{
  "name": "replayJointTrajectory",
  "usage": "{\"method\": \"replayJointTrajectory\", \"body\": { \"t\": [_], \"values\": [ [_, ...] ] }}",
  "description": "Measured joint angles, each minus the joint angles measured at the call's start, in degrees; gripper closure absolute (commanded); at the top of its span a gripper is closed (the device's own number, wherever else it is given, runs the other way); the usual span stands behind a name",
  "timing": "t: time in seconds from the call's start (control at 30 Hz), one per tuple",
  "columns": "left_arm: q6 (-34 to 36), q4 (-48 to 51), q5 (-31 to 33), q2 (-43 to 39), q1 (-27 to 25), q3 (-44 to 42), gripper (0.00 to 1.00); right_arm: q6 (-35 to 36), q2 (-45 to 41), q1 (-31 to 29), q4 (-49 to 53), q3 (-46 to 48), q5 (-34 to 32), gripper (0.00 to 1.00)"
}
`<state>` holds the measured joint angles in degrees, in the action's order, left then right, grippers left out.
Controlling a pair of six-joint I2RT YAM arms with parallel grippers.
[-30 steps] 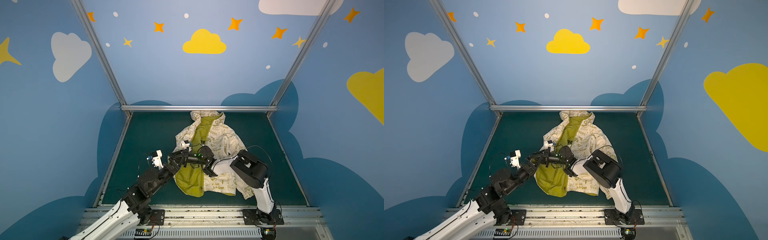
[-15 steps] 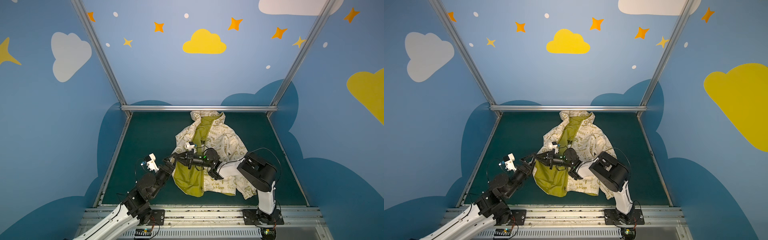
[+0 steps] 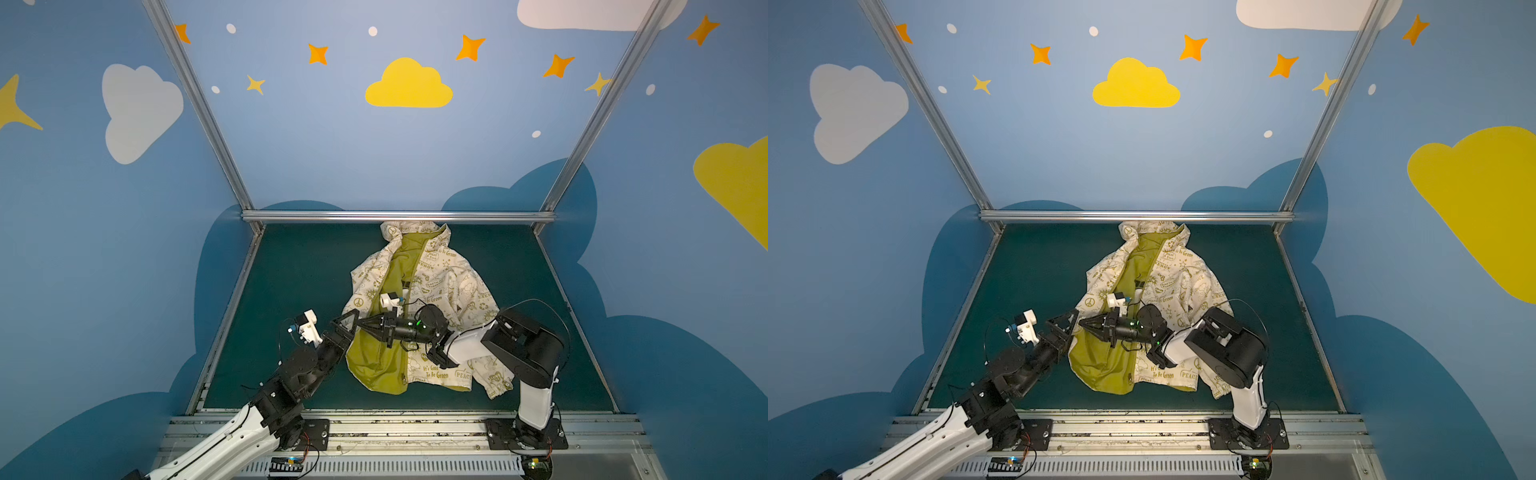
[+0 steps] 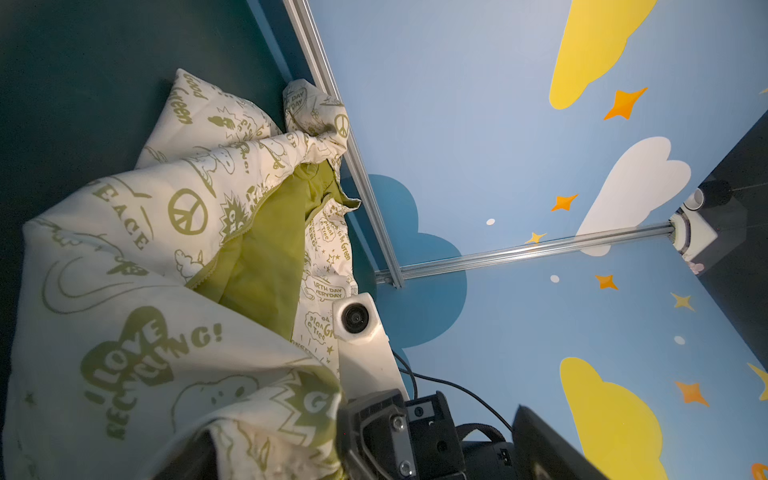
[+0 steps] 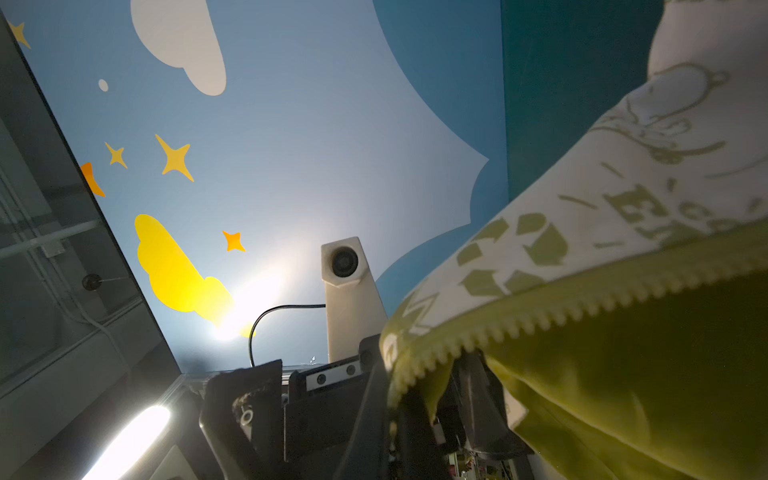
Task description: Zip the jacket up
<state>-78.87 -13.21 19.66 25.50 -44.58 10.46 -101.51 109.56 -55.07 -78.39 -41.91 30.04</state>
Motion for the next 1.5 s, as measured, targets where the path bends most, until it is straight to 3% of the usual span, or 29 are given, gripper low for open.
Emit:
{"method": "replayJointTrajectory", "body": {
  "t": [0.17, 0.43, 0.83, 1.0, 1.17, 1.27, 1.33, 1.4, 1.47, 1.5],
  "values": [
    [-0.13, -0.35, -0.28, 0.15, -0.07, -0.76, 0.10, 0.66, -0.92, 1.57, -0.13, 2.25, 0.63, 1.00],
    [-1.16, 0.00, -0.72, 0.22, -0.07, -1.25, 0.67, 1.38, -0.94, 2.49, -0.17, 2.71, 1.33, 1.00],
    [1.49, 6.88, -2.08, 0.22, -0.07, 1.38, 0.97, 1.31, -0.92, 3.21, -0.20, 2.71, 2.14, 1.00],
    [2.99, 8.83, -3.91, 1.33, -0.07, 3.91, 0.97, 1.27, -0.94, 3.39, 0.11, 4.48, 2.12, 0.68],
    [2.73, 9.20, -6.67, 5.46, -0.07, 3.65, 0.97, 1.49, -0.92, 3.04, 1.66, 6.47, 2.08, 0.62],
    [2.73, 9.40, -7.89, 6.91, -0.09, 3.65, 0.97, 1.29, -0.79, 2.64, 1.29, 6.54, 1.97, 0.65],
    [2.73, 9.46, -8.20, 6.95, -0.09, 3.65, 0.97, 0.94, -0.55, 2.32, 0.66, 6.49, 1.92, 0.73],
    [2.75, 9.77, -8.48, 6.58, -0.20, 3.65, 0.96, 0.70, -0.17, 2.08, 0.24, 6.45, 1.90, 0.87],
    [2.73, 10.32, -8.63, 5.81, -0.22, 3.65, 0.85, 0.42, 0.07, 2.03, 0.04, 6.45, 1.92, 1.00],
    [2.73, 10.73, -8.74, 5.11, -0.22, 3.58, 0.71, 0.48, 0.13, 1.99, -0.02, 6.45, 1.92, 1.00]
  ]
}}
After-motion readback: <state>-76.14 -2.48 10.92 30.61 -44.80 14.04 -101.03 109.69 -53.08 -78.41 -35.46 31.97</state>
